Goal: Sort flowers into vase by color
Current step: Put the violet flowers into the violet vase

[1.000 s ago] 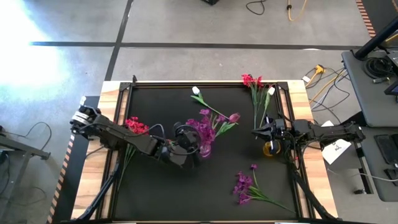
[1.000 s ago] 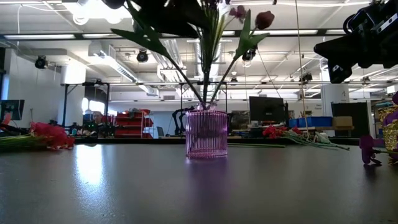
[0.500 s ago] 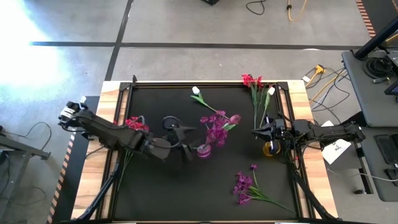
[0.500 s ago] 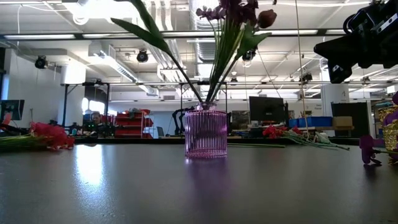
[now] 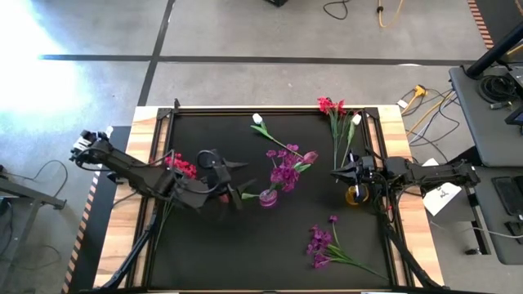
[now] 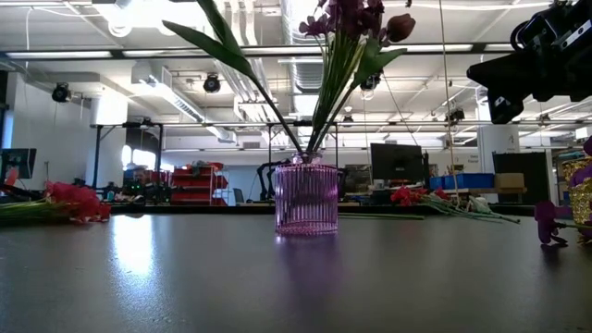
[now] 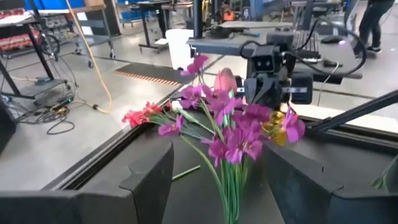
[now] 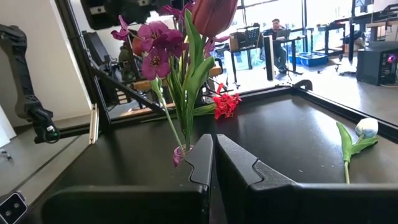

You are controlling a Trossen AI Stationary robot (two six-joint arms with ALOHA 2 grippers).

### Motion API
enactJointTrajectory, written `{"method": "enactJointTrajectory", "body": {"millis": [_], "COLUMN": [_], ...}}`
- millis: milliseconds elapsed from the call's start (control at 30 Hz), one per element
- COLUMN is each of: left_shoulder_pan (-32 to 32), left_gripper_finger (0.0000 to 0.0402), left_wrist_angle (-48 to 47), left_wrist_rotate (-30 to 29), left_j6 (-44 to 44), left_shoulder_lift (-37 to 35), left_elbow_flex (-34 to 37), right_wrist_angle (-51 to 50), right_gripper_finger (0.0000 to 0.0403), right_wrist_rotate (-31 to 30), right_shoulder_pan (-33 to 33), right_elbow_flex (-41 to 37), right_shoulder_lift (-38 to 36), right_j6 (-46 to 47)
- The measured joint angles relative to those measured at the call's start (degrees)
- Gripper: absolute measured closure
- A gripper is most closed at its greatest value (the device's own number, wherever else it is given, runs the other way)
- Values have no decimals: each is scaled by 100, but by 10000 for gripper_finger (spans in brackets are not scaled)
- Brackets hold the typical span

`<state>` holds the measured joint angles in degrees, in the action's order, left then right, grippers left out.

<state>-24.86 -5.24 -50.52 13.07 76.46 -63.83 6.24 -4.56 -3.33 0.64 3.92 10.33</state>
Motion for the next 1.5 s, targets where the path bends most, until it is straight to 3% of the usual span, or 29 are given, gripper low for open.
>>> {"method": "enactJointTrajectory", "body": {"millis": [233, 400, 533, 667, 867, 1000, 1167, 1267, 1500], "left_shoulder_pan": [-28, -263, -508, -669, -793, -877, -872, -890, -912], "left_gripper_finger": [173, 173, 173, 173, 173, 173, 173, 173, 173], "left_wrist_angle": [11, -16, -225, -514, -787, -871, -877, -1129, -1708], "left_wrist_rotate": [-10, -26, -499, -857, -530, -497, -585, -587, -592], "left_j6": [277, 282, 248, 332, 482, 395, 78, 11, 280], "left_shoulder_lift": [249, 308, 249, 190, 132, -65, -339, -462, -726], "left_elbow_flex": [60, 63, 64, 64, 65, -114, -387, -480, -409], "right_wrist_angle": [111, 1025, 1588, 1271, 1187, 636, -428, -1067, -3220], "right_gripper_finger": [390, 390, 390, 390, 390, 390, 390, 390, 390], "right_wrist_rotate": [0, -179, 34, 118, 170, 104, -744, -1082, -1191], "right_shoulder_pan": [0, 0, -33, -188, -909, -1603, -2577, -3211, -4228], "right_elbow_flex": [0, 0, 43, 459, 1334, 2110, 3054, 3543, 4936], "right_shoulder_lift": [0, 17, 251, 926, 2300, 3159, 4158, 4750, 6248], "right_j6": [475, 450, 722, 978, 1125, 1064, 1295, 1795, 3676]}}
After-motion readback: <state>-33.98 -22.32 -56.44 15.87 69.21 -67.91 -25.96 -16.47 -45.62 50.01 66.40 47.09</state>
